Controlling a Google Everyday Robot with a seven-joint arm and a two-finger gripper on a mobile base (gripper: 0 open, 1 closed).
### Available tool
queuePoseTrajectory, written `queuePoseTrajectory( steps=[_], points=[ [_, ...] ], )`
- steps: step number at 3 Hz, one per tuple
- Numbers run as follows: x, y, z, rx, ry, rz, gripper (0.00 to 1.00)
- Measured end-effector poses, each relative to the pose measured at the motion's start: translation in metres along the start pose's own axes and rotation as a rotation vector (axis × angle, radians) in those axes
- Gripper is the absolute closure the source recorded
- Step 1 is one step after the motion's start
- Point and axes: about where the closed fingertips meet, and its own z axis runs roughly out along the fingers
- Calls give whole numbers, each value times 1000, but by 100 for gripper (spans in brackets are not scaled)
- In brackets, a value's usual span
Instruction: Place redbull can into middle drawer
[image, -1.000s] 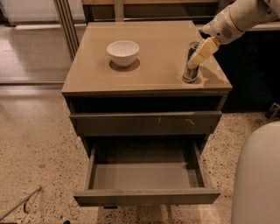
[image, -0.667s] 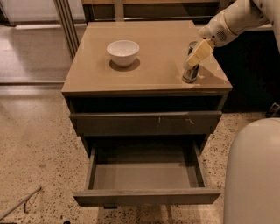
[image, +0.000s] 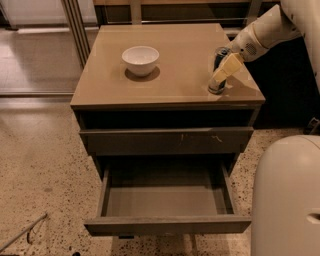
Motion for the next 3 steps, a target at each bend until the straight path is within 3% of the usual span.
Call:
queuePoseTrajectory(
  steps=[1,3],
  points=[
    [0,0,0,0,0,0,18],
    [0,0,0,0,0,0,65]
  ],
)
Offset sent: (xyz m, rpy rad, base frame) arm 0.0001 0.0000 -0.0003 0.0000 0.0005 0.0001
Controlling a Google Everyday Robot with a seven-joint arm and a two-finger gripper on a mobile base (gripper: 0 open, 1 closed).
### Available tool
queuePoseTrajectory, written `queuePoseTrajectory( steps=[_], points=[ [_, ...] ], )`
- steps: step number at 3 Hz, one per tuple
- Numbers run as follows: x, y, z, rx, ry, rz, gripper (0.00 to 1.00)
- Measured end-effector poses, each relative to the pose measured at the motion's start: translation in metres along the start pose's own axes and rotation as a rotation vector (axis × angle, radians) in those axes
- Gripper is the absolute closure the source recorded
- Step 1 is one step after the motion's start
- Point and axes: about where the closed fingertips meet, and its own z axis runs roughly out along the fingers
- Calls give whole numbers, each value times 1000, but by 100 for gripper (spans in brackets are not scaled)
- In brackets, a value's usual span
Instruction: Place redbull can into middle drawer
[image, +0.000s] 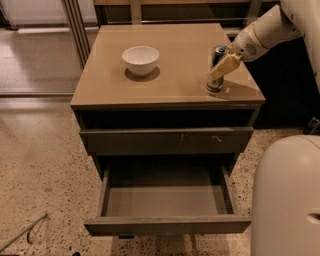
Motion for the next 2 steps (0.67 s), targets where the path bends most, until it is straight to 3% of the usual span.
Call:
queuePoseTrajectory(
  steps=[1,2],
  points=[
    [0,0,0,0,0,0,88],
    [0,0,0,0,0,0,100]
  ],
)
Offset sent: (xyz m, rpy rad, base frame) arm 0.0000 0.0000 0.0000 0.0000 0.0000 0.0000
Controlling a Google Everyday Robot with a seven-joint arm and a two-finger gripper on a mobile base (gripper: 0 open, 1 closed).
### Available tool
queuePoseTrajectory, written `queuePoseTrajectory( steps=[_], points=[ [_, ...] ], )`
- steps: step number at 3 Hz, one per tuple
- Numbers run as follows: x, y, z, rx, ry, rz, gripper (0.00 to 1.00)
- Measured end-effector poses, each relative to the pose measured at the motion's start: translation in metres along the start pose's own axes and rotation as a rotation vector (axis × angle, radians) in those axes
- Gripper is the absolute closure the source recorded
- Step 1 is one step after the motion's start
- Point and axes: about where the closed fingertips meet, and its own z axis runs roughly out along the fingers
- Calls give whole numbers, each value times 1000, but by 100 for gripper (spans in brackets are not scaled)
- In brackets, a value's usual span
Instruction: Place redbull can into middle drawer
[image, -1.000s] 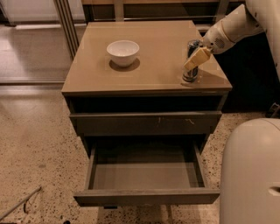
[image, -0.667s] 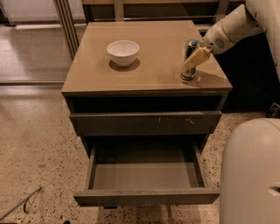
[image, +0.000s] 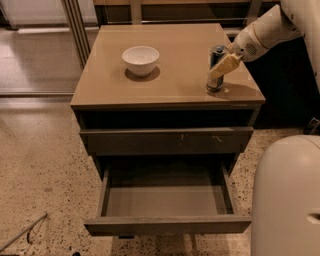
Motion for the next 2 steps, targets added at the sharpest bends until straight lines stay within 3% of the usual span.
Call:
queuePoseTrajectory(
  steps=[2],
  points=[
    [-18,31,-16,-83,-31,-66,100]
  ],
)
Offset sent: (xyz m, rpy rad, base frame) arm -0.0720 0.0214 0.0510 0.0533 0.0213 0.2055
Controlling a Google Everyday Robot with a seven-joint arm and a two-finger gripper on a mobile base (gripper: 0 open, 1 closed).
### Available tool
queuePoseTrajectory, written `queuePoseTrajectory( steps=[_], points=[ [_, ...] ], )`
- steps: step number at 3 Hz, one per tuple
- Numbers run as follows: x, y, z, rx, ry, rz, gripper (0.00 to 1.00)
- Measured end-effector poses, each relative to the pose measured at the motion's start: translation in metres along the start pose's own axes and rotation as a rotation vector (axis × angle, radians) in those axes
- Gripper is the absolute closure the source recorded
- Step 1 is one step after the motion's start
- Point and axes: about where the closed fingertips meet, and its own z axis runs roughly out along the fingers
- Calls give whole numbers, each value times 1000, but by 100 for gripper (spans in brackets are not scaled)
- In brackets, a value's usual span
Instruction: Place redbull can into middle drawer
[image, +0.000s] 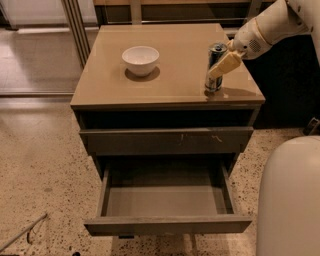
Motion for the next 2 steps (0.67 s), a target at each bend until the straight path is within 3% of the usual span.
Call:
queuePoseTrajectory(
  steps=[1,2],
  points=[
    [-12,34,-24,-60,-34,-38,100],
    [-14,74,-58,-73,-37,-62,100]
  ],
)
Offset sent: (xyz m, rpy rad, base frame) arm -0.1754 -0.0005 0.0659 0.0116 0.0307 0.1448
